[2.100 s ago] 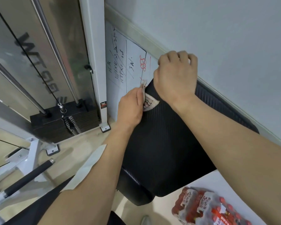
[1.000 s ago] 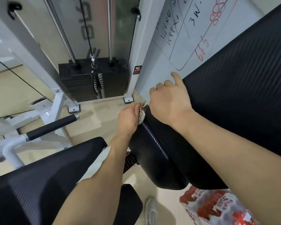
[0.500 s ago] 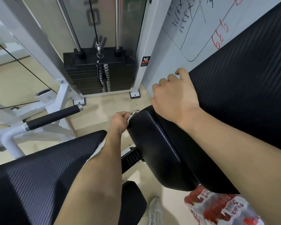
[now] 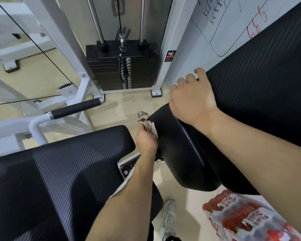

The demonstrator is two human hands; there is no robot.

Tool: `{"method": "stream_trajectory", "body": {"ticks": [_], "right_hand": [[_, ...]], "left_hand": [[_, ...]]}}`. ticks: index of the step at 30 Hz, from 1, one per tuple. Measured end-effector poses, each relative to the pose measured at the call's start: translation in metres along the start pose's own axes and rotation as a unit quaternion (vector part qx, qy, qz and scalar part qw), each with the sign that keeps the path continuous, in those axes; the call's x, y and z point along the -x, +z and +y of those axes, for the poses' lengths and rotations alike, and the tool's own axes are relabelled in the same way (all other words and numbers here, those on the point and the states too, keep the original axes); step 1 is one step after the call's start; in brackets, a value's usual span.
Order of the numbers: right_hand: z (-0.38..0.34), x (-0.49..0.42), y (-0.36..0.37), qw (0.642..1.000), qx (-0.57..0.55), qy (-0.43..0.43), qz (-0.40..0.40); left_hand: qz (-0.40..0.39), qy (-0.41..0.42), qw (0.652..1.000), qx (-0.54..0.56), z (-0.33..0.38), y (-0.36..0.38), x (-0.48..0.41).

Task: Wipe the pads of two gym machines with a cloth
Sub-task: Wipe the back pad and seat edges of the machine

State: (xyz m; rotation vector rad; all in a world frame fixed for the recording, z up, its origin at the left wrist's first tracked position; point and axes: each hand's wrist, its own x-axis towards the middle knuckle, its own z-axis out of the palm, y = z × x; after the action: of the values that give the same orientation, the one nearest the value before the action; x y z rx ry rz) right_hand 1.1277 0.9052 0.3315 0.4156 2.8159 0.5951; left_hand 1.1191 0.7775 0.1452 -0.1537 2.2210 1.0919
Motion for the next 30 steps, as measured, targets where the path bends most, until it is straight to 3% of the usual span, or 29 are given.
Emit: {"method": "stream_trajectory", "body": {"ticks": [6, 8, 13, 19, 21, 22, 24, 26, 28, 30], "right_hand": [[-0.025, 0.012, 0.008, 0.999, -0.011, -0.040, -0.004], [-0.028, 0.016, 0.010, 0.999, -0.017, -0.038, 0.006], [-0.022, 0.025, 0.021, 0.999, 0.004, -0.045, 0.022], [-0.027, 0.049, 0.026, 0.999, -0.015, -0.047, 0.021], [-0.034, 0.063, 0.029, 0.998, -0.036, -0.047, 0.027], [-0.038, 0.071, 0.031, 0.998, -0.040, -0.050, 0.026], [-0.045, 0.088, 0.036, 0.997, -0.046, -0.059, 0.023], [-0.049, 0.106, 0.044, 0.995, -0.053, -0.069, 0.043], [-0.049, 0.126, 0.056, 0.990, -0.090, -0.076, 0.076], [-0.050, 0.154, 0.066, 0.981, -0.152, -0.066, 0.103]], "left_hand": [[-0.091, -0.050, 0.993, -0.047, -0.047, 0.017, 0.076], [-0.097, -0.035, 0.995, 0.001, -0.039, 0.013, 0.063], [-0.022, -0.033, 0.999, -0.005, -0.014, 0.007, 0.005], [-0.125, -0.042, 0.990, -0.044, -0.071, 0.043, 0.073], [-0.126, -0.095, 0.986, 0.052, -0.091, 0.057, 0.098], [-0.120, -0.154, 0.970, 0.145, -0.101, 0.063, 0.111], [-0.140, -0.173, 0.941, 0.255, -0.110, 0.070, 0.140], [-0.141, -0.140, 0.957, 0.212, -0.111, 0.072, 0.160], [-0.118, -0.159, 0.967, 0.160, -0.110, 0.069, 0.166], [-0.079, -0.172, 0.963, 0.190, -0.107, 0.066, 0.161]]}}
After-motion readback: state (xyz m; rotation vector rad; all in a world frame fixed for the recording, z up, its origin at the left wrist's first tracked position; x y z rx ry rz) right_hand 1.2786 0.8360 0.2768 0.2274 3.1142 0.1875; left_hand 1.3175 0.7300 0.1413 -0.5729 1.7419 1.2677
